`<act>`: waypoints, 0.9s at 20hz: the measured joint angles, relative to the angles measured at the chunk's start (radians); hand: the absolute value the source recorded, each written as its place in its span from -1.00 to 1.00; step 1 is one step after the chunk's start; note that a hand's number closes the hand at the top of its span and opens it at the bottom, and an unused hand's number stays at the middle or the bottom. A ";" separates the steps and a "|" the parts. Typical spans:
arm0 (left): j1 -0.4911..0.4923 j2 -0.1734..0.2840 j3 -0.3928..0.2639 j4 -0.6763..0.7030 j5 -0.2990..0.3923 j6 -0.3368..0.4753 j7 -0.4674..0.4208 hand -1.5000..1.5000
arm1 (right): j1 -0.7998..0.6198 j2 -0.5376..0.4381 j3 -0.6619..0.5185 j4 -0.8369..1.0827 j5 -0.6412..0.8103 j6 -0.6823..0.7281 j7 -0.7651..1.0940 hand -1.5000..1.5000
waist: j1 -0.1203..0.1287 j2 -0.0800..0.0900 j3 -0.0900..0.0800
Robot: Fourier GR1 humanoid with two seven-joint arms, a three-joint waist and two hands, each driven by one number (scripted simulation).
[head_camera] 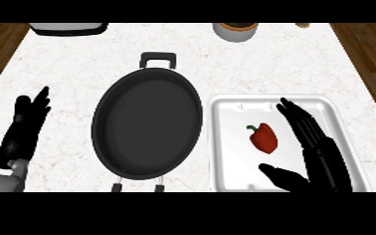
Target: Pick the bell pepper from the tray and place it in the pot
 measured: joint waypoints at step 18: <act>-0.034 -0.035 0.017 0.021 -0.041 -0.030 0.014 0.00 | -0.196 -0.022 0.085 -0.282 -0.018 0.798 0.788 -1.00 | 0.027 0.008 0.002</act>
